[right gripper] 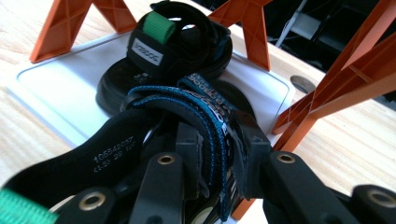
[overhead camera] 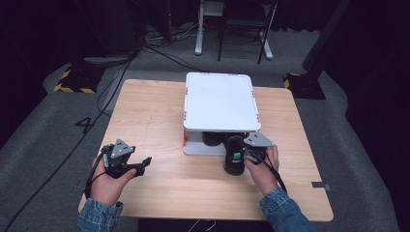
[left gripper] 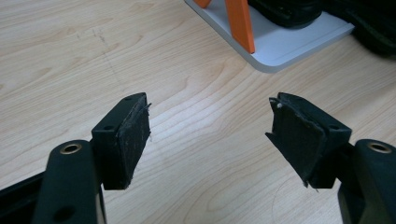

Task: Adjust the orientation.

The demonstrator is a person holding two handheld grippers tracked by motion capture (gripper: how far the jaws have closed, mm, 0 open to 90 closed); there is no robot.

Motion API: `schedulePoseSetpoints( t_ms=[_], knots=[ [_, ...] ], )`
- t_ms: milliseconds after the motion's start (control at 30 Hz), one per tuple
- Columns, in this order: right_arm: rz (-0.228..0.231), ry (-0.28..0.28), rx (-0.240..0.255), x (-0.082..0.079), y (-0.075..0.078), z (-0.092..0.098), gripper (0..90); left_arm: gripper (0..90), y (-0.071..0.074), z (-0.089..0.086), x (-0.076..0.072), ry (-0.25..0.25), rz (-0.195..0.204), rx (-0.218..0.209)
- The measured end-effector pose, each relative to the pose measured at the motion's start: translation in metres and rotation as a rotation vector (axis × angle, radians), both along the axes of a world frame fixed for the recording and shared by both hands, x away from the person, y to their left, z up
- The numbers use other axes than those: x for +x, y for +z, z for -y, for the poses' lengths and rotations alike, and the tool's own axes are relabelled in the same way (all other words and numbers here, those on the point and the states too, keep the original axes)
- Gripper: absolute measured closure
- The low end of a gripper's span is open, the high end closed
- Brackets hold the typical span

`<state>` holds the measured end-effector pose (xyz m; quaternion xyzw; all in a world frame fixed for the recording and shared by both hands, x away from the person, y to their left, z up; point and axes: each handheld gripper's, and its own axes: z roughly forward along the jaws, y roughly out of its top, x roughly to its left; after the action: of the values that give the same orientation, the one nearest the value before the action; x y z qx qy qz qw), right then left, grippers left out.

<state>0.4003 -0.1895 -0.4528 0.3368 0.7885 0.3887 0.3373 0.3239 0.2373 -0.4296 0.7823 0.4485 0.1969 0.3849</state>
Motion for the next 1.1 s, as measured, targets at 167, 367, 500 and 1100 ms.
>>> schedulePoseSetpoints(
  t_ms=[167, 367, 500, 1100],
  knots=[
    [-0.019, 0.0, 0.075, 0.001, 0.0, 0.008, 53.1, 28.5, 0.001, -0.002, -0.001, 0.005, 0.004, -0.002],
    [0.039, 0.03, 0.122, -0.02, 0.017, 0.014, 40.8, 28.5, 0.001, 0.004, 0.005, -0.02, 0.002, -0.002],
    [0.031, 0.059, 0.155, -0.042, 0.032, 0.022, 41.8, 28.4, 0.001, 0.009, 0.011, -0.034, -0.002, -0.006],
    [-0.401, 0.124, 0.094, -0.088, -0.005, 0.024, 67.7, 28.4, 0.001, 0.026, 0.026, -0.091, -0.004, 0.006]
  ],
)
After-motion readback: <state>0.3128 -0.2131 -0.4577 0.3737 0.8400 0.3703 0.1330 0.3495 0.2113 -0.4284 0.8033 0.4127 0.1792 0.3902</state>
